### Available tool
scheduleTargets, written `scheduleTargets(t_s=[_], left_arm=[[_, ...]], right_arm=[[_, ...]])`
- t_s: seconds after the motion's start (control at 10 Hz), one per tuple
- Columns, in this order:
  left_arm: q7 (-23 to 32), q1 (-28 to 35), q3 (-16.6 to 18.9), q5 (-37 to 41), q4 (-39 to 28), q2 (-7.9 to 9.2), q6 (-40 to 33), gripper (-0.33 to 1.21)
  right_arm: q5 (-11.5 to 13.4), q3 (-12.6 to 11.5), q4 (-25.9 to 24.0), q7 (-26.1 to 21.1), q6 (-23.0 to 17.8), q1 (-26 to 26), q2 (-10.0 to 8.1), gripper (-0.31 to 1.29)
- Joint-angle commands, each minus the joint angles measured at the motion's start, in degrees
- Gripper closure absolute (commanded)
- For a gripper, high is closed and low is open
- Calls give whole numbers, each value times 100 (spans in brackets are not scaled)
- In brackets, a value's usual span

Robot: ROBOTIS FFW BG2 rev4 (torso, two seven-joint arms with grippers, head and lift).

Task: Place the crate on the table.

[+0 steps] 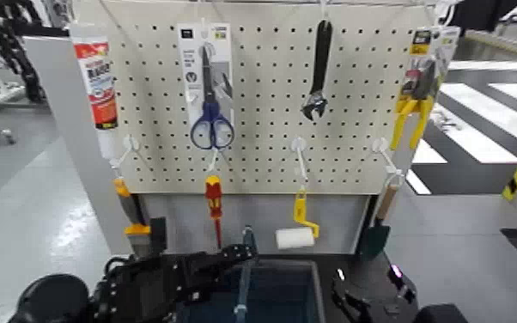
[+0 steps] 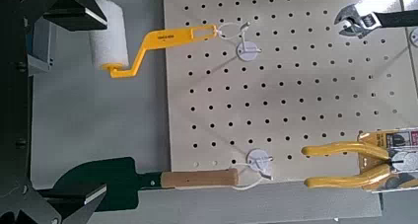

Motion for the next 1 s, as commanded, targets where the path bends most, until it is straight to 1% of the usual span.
scheduleTargets(t_s=[0.1,0.2,0.3,0.4,0.5,0.7,0.8,0.9,1.0], left_arm=[[776,847,930,-852,-1347,-187,-490,33],[1022,1146,1123,-1405,-1918,-275,-744,33],[1119,1383,1228,-2064,-2384,-354,-982,33],[1040,1620,1272,-2688,-2753,-415,-1298,33],[1084,1884,1264,-3207,-3069,-486,-1694,32],[1260,2350,1141,-4288,-3430,-626,-2643,32],[1286,2605,1123,-5053,-3597,-714,-3126,32],[1321,2877,1149,-5677,-3649,-890,-3733,33],[1286,3044,1184,-6186,-3632,-987,-4137,32]], right_arm=[[-10,-4,-13,-8,36,13,8,15],[-10,-4,-22,-8,63,22,8,14],[-10,-4,-30,-8,71,22,16,14],[-10,-13,-39,-8,80,22,16,14],[-10,-13,-39,-8,89,31,25,14],[-19,-21,-66,-8,89,48,34,14],[-19,-39,-74,-8,89,66,34,14],[-19,-48,-74,-8,80,75,43,14],[-19,-48,-74,-16,71,92,60,14]])
